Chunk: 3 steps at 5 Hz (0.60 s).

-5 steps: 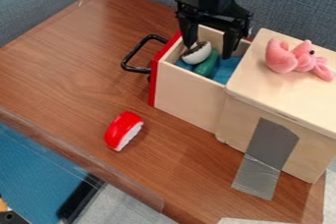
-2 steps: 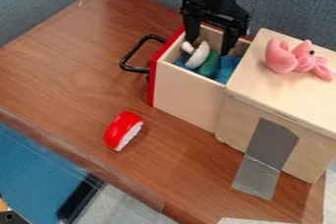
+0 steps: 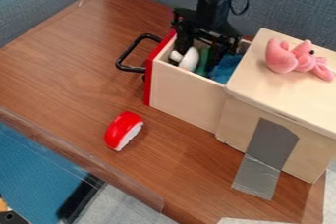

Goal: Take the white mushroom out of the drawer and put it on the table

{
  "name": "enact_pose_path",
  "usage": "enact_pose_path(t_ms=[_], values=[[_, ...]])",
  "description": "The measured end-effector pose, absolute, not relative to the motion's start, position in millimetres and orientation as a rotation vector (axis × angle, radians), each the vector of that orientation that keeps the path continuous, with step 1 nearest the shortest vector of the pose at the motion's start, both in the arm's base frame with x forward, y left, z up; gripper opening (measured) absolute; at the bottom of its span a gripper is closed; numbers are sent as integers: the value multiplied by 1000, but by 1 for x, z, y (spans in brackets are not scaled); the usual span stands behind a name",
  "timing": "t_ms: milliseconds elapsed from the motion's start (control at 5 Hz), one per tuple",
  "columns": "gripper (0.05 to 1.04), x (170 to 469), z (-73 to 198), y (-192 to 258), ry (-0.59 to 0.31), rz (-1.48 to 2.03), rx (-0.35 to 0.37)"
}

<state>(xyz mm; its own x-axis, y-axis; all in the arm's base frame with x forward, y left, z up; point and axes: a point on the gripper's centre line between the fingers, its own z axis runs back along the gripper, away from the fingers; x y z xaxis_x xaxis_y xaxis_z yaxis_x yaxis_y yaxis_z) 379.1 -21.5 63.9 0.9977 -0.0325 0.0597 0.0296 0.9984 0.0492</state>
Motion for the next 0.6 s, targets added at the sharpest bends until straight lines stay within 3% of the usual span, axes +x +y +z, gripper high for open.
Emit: enact_pose_path(t_ms=[200, 400, 600], values=[[430, 373, 66, -21, -59, -40, 54], [361, 374, 68, -21, -56, -45, 53], [361, 383, 88, -26, -101, -36, 20]])
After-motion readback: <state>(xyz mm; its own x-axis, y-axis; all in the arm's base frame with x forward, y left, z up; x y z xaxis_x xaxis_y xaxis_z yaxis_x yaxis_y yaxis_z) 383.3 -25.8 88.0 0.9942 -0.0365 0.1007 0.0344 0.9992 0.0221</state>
